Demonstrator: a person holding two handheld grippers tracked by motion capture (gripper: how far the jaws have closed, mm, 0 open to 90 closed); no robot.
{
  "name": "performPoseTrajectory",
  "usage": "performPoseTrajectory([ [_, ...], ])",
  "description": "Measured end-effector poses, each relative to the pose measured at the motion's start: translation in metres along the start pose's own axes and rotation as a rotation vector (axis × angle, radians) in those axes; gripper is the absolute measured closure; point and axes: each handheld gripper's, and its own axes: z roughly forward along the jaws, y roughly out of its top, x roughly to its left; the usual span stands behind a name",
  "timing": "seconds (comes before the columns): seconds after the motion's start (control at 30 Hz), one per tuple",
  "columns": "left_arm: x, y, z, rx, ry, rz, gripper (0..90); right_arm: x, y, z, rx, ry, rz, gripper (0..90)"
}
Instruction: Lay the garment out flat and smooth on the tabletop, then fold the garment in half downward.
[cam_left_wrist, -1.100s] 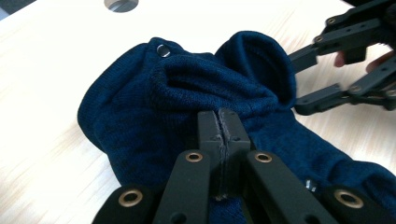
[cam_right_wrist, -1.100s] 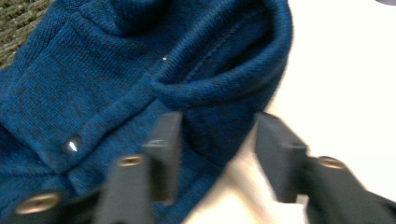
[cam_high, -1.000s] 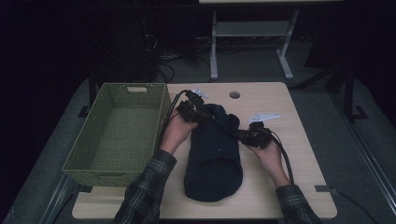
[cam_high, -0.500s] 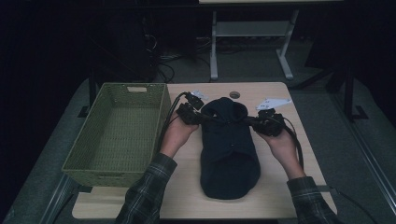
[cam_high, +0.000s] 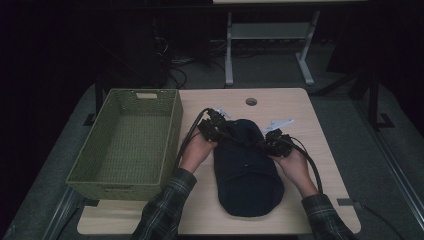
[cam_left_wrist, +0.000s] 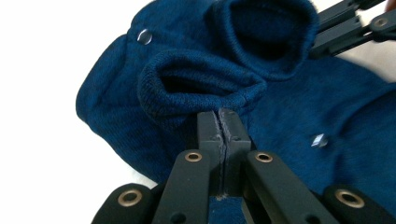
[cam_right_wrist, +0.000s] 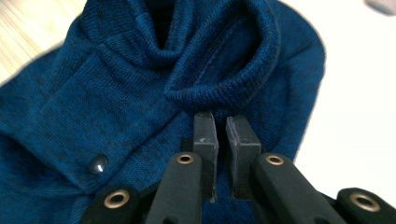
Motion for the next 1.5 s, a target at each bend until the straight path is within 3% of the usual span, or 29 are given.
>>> performPoseTrajectory([
  [0.2, 0.004, -0.014, 0.026, 0.056, 0.037, 0.006, 88.2, 0.002, -0.007, 0.018, 0.003, 0.021, 0.011, 82.8],
  [0.27, 0.006, -0.018, 0.028, 0.046, 0.026, -0.005, 85.9, 0.002, -0.008, 0.018, -0.005, 0.026, 0.013, 75.9],
  [0.37, 0.006, -0.023, 0.019, 0.007, 0.013, -0.027, 71.2, 0.000, -0.010, 0.014, -0.014, 0.033, 0.022, 59.7],
  [0.47, 0.001, -0.028, 0.005, -0.037, 0.008, -0.022, 56.2, -0.004, -0.015, 0.004, -0.034, 0.047, 0.031, 55.5],
  [0.57, -0.006, -0.035, -0.009, -0.073, -0.013, -0.025, 50.5, -0.006, -0.022, -0.007, -0.059, 0.055, 0.046, 55.6],
  [0.63, -0.013, -0.041, -0.015, -0.083, -0.030, -0.016, 54.6, -0.006, -0.028, -0.014, -0.066, 0.071, 0.046, 62.8],
  [0.7, -0.020, -0.046, -0.016, -0.080, -0.057, -0.008, 65.6, -0.003, -0.035, -0.019, -0.062, 0.090, 0.032, 73.9],
  [0.77, -0.028, -0.052, -0.012, -0.047, -0.051, 0.021, 75.8, 0.000, -0.041, -0.022, -0.057, 0.101, 0.009, 82.0],
  [0.87, -0.034, -0.061, -0.003, -0.006, -0.058, 0.031, 83.8, 0.004, -0.049, -0.026, -0.041, 0.110, -0.019, 89.4],
  [0.97, -0.036, -0.068, 0.009, 0.052, -0.064, 0.040, 88.0, 0.007, -0.057, -0.025, -0.001, 0.125, -0.028, 89.6],
  [1.2, -0.039, -0.070, 0.012, 0.043, -0.060, 0.057, 89.9, 0.016, -0.069, -0.027, 0.043, 0.132, -0.047, 89.7],
  [1.3, -0.040, -0.071, 0.011, 0.044, -0.063, 0.066, 89.9, 0.021, -0.074, -0.030, 0.038, 0.143, -0.051, 89.7],
  [1.47, -0.047, -0.074, 0.009, 0.052, -0.091, 0.085, 89.8, 0.033, -0.085, -0.040, 0.035, 0.169, -0.066, 89.7],
  [1.5, -0.051, -0.076, 0.007, 0.056, -0.112, 0.092, 89.9, 0.035, -0.086, -0.041, 0.042, 0.173, -0.069, 89.7],
])
